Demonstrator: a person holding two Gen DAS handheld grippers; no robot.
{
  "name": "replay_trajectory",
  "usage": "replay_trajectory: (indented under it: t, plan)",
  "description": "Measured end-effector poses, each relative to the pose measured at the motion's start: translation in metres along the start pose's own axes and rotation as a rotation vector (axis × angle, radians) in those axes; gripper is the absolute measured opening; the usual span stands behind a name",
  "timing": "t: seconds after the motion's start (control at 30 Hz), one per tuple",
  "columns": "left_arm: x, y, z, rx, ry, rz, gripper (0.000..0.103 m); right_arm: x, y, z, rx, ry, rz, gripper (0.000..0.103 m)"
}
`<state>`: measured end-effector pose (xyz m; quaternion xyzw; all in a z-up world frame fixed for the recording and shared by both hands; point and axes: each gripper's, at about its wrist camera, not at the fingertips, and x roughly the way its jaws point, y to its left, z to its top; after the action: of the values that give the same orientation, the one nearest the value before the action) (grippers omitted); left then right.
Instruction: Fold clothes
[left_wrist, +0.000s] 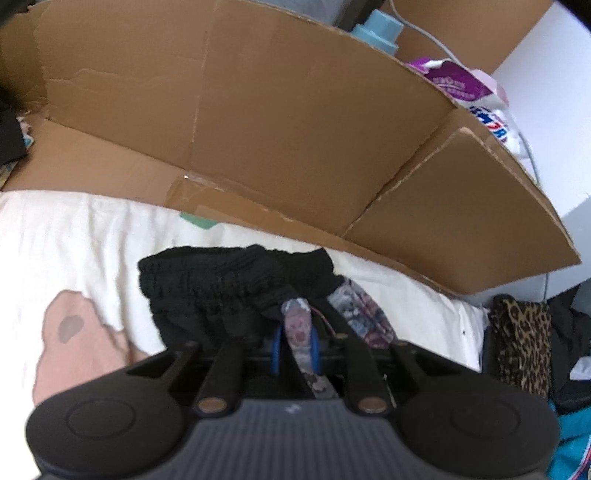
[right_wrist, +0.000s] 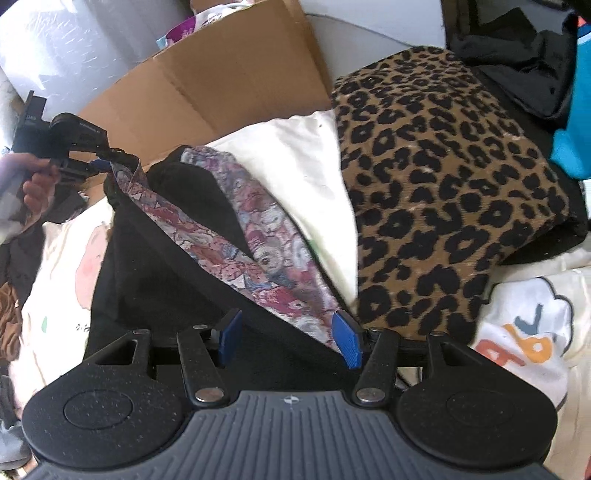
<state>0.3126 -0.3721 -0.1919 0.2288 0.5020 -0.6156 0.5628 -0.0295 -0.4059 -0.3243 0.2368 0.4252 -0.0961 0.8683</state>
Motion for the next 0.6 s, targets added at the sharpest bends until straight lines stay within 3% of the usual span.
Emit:
replay_trajectory:
  t: [0.6]
  plan:
    - [0.06,-0.046,0.025,0.113,0.027,0.072,0.016,-0.004,-0.014,0.0,0.007,-0.015,-0.022,0.06]
